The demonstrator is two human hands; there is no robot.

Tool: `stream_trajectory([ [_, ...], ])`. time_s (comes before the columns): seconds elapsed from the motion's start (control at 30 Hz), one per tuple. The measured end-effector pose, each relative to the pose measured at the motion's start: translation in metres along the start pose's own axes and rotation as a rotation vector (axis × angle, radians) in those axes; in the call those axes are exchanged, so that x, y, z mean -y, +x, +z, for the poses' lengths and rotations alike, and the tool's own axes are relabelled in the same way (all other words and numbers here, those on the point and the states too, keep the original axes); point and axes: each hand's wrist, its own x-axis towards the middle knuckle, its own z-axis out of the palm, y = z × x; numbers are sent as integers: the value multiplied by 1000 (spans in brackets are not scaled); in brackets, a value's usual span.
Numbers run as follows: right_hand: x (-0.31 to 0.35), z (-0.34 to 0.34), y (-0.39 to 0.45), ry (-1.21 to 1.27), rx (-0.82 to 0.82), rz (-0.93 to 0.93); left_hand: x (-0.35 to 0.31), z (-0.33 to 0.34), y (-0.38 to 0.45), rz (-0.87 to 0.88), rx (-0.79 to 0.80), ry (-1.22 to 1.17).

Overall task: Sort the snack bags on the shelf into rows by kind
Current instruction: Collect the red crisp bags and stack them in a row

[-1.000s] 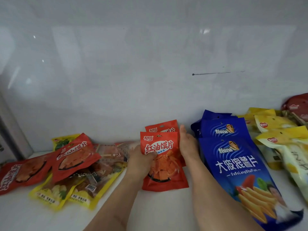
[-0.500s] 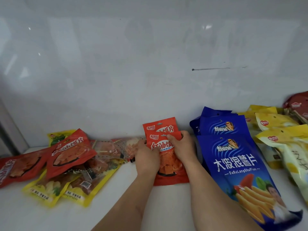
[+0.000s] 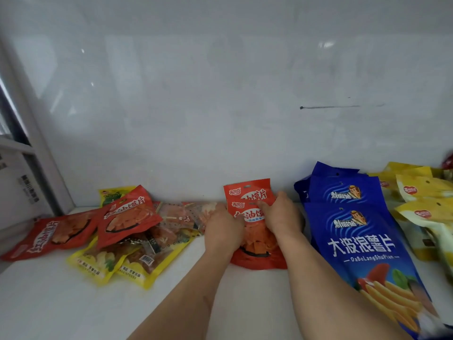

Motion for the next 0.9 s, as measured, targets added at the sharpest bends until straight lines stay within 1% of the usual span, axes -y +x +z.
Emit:
stream_trajectory([
  [0.13, 17, 0, -11, -141, -98, -68, -1, -22, -5, 76, -59, 144],
  [0.27, 44, 3, -27, -108, -156, -214, 8, -57, -10, 133, -136, 259],
  [0.4, 82, 22, -48, -95, -75, -336, 28, -96, -8, 149, -216, 318],
  [0.57, 130, 60, -83, -102, 107, -468, 59, -141, -1, 133, -274, 249],
  [0.67, 163, 81, -103, -117, 166, -475, 88, -173, 12, 96, -336, 161],
  [0.77, 196, 96, -118, -143, 202, -421, 125, -200, 32, 44, -414, 59],
  [0.83, 213, 106, -125, -179, 224, -358, 150, -215, 42, -37, -426, 120],
  [0.9, 222, 115, -135, -211, 252, -292, 172, -224, 49, -135, -334, 235],
])
